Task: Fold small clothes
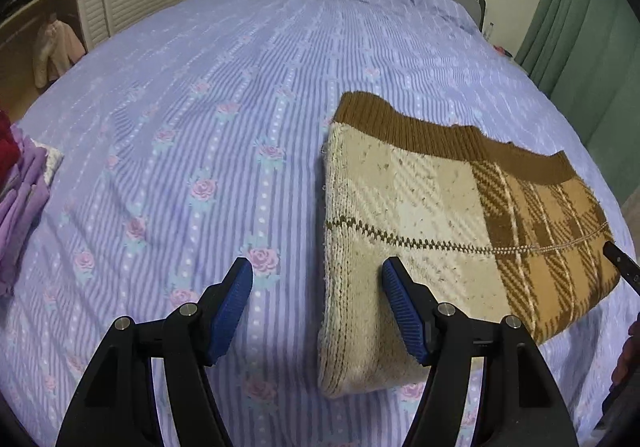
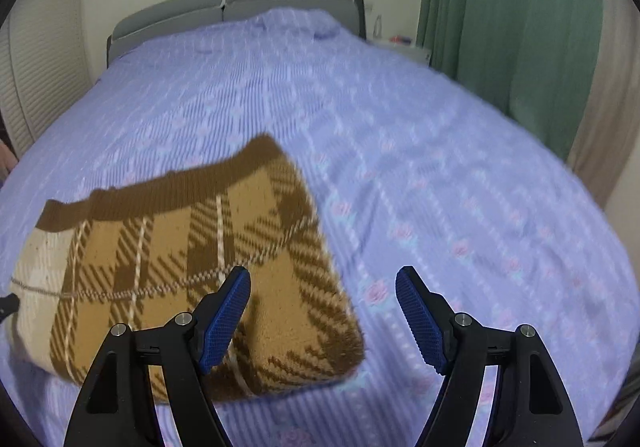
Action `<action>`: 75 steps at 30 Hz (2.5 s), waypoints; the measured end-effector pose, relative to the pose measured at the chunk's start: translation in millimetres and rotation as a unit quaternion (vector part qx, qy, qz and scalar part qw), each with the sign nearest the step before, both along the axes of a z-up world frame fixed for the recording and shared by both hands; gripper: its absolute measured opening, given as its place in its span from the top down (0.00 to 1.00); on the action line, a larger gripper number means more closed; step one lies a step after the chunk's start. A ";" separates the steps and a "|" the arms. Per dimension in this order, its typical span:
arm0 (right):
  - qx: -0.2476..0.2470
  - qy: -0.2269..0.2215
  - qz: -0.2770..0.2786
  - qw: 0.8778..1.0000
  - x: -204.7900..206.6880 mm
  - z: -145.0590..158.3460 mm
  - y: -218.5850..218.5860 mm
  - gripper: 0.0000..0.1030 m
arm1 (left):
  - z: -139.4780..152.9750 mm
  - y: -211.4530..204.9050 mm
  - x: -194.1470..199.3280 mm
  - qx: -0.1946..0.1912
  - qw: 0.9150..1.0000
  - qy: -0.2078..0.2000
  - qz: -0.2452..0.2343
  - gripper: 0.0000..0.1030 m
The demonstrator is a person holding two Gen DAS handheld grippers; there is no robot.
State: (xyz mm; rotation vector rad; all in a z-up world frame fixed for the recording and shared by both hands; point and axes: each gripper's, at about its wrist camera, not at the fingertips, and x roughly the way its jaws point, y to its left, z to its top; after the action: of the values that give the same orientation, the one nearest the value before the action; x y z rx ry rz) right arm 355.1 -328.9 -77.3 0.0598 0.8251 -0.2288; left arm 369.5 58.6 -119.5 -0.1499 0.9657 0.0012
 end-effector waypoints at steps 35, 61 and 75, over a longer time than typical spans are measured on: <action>0.025 0.036 0.009 0.999 153.8 -9.0 7.5 0.86 | -9.5 4.1 136.3 -0.043 0.997 0.033 -0.048 0.84; -0.050 -0.022 0.145 0.988 -25.1 54.8 148.1 0.23 | 39.6 74.5 -13.8 -0.079 0.989 -0.031 -0.117 0.32; -0.001 0.017 0.116 0.993 -50.5 13.3 189.8 0.23 | -36.3 80.7 27.7 -0.345 0.923 0.029 -0.166 0.53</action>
State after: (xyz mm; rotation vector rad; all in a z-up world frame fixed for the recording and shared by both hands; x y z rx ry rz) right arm 304.7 -139.1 -64.0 -0.0421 0.8575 -0.0117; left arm 397.1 139.3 -155.8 -0.6367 1.0072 -0.6580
